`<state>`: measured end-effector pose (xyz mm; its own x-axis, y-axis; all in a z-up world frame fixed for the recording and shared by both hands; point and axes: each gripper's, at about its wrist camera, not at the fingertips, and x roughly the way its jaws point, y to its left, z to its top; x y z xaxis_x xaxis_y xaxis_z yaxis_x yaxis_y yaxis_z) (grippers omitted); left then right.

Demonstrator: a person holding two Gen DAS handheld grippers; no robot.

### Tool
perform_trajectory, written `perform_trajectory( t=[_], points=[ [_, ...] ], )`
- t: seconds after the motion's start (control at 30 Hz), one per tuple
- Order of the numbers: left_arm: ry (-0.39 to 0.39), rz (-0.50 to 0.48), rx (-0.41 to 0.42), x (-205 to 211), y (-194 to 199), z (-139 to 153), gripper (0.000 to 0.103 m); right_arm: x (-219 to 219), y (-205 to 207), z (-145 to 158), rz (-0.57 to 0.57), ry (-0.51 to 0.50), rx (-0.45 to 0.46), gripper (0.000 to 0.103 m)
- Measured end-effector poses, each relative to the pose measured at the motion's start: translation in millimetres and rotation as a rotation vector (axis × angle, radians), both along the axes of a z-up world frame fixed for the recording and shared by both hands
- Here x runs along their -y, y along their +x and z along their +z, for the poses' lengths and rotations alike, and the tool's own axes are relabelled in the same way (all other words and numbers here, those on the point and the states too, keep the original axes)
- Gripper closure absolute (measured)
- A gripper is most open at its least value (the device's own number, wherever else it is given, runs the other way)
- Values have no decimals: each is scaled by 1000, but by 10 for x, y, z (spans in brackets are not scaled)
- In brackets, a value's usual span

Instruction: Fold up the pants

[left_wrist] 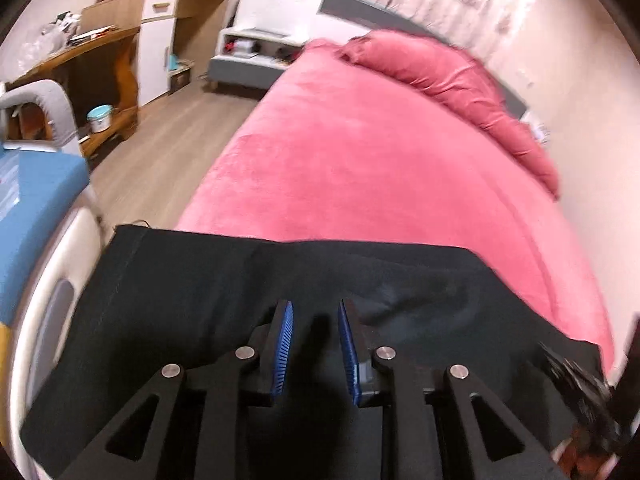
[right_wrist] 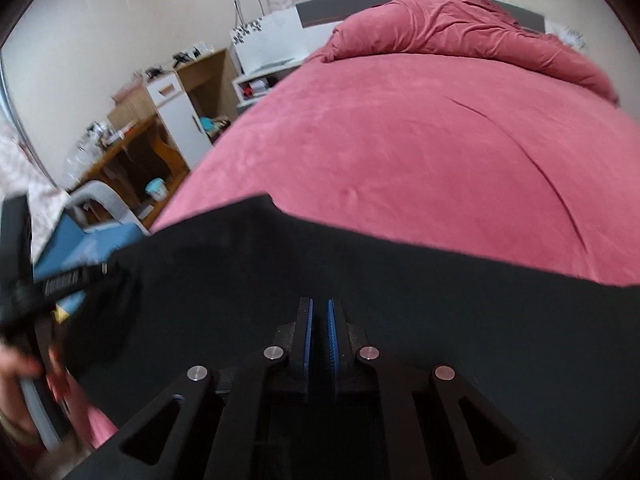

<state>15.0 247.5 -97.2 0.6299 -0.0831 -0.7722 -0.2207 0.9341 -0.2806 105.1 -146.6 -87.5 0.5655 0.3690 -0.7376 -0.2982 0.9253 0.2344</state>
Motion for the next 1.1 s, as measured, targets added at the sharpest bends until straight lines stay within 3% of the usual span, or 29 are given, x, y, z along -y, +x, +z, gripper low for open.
perform_trajectory(
  t=[0.17,0.4,0.53,0.67,0.9,1.0,1.1],
  points=[
    [32,155,-81,-370,86,-195,79,140,-110,-155,-46,-11,-40,94],
    [131,278,-119,-593,-155,-271,79,248,-226,-251,-78,14,-78,90],
    [127,309,-96,-583,-266,-214,79,444,-286,-150,-98,64,-88,70],
    [98,178,3,-213,-378,-88,79,933,-385,26,-195,83,-58,67],
    [45,-142,36,617,-326,-88,78,2225,-551,156,-485,76,-71,55],
    [65,-209,22,801,-281,-156,78,2743,-721,187,-600,95,-68,55],
    [75,-215,1,873,-247,-201,78,3220,-936,140,-727,140,-67,55]
  ],
)
